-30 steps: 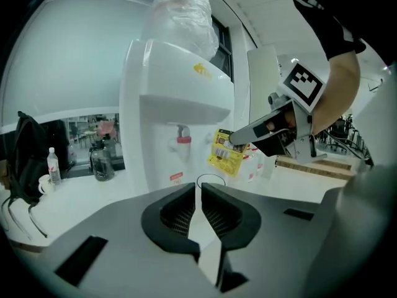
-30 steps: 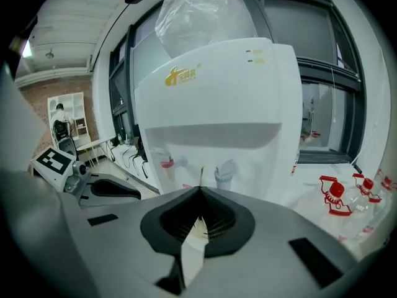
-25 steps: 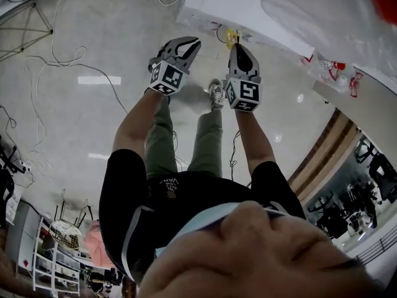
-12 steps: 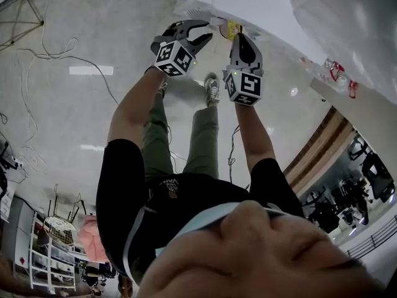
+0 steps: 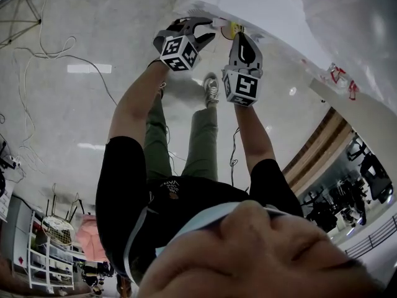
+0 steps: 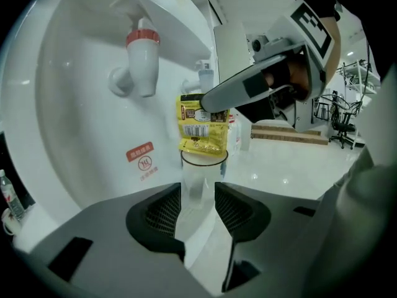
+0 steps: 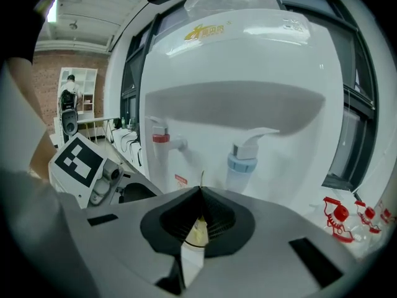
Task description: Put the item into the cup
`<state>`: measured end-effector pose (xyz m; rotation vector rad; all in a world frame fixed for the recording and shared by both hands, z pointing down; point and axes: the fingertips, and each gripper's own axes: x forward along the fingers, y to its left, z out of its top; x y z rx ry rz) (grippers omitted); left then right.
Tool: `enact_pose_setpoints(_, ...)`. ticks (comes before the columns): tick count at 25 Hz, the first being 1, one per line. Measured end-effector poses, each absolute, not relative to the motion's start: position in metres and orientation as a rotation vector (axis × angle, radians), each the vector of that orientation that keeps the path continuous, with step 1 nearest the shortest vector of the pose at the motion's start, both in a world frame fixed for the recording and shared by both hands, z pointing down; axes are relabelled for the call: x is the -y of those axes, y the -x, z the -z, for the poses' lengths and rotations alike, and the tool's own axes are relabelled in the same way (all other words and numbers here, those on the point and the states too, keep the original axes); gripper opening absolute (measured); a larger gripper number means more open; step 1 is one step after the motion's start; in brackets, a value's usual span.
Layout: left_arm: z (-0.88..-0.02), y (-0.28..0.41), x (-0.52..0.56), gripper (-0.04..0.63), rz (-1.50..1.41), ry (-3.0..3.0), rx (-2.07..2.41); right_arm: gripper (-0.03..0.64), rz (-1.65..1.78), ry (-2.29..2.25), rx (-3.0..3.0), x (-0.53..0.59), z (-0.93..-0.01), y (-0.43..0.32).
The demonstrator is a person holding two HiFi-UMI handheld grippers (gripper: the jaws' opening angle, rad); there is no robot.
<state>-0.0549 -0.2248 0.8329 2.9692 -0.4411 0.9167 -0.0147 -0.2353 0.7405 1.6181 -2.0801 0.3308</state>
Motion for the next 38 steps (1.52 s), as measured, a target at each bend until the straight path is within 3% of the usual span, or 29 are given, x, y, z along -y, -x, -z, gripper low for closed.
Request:
enact_pose_setpoints(13,-0.846,0.045,0.231,0.162,-0.940,-2.976,0.414,0.043,-0.438,-1.535,2.037,0.238,-0.787,0.010)
enact_pose_setpoints(26,-0.852,0.047,0.233,0.087,-0.929,-2.976,0.404,0.043,-0.553,-1.505,1.969,0.244,-0.817,0.004)
enact_pose_setpoints(38,-0.854,0.048,0.230,0.089,-0.933,-2.948,0.426,0.046,-0.615,-1.547,2.023,0.245,-0.815,0.006)
